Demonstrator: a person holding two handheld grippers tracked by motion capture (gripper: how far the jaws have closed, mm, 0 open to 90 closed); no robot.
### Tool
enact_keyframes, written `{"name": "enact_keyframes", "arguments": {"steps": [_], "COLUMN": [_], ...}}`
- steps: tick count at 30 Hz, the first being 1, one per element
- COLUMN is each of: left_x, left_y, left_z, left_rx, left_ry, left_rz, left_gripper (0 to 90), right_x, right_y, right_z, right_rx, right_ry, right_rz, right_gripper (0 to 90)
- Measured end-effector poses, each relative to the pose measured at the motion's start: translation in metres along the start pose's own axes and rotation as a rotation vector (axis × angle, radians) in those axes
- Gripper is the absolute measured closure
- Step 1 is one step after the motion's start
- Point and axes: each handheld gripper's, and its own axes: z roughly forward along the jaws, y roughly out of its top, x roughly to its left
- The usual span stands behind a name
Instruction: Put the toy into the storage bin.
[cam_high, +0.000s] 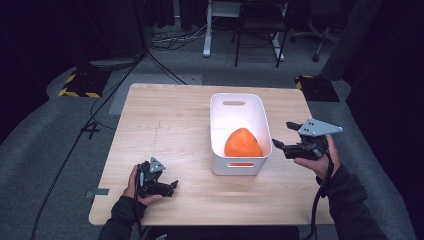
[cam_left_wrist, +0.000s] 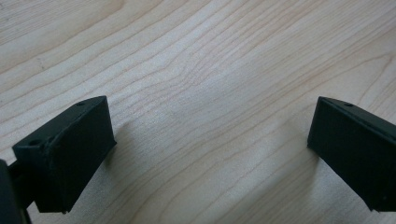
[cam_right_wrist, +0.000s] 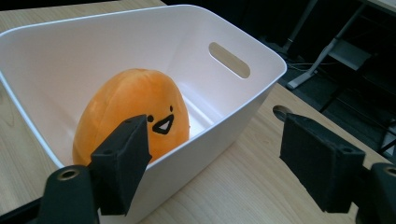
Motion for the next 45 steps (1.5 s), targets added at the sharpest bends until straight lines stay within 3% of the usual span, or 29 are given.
{"name": "enact_keyframes", "arguments": {"steps": [17, 26, 45], "left_x": [0.0, 0.0, 0.0], "left_y": [0.0, 0.0, 0.0], "left_z": [0.0, 0.0, 0.0], "left_rx": [0.0, 0.0, 0.0], "left_ry": [0.0, 0.0, 0.0], "left_rz": [0.0, 0.0, 0.0], "left_gripper": [0.6, 0.6, 0.6], "right_x": [-0.005, -0.005, -0.009], "right_y": [-0.013, -0.019, -0.045], "right_z": [-0.014, -0.015, -0.012], "right_rx": [0.011, 0.029, 0.075], "right_ry": [-0.023, -0.033, -0.032], "right_rz": [-0.001, -0.021, -0.013], "right_gripper": [24.1, 24.1, 23.5]}}
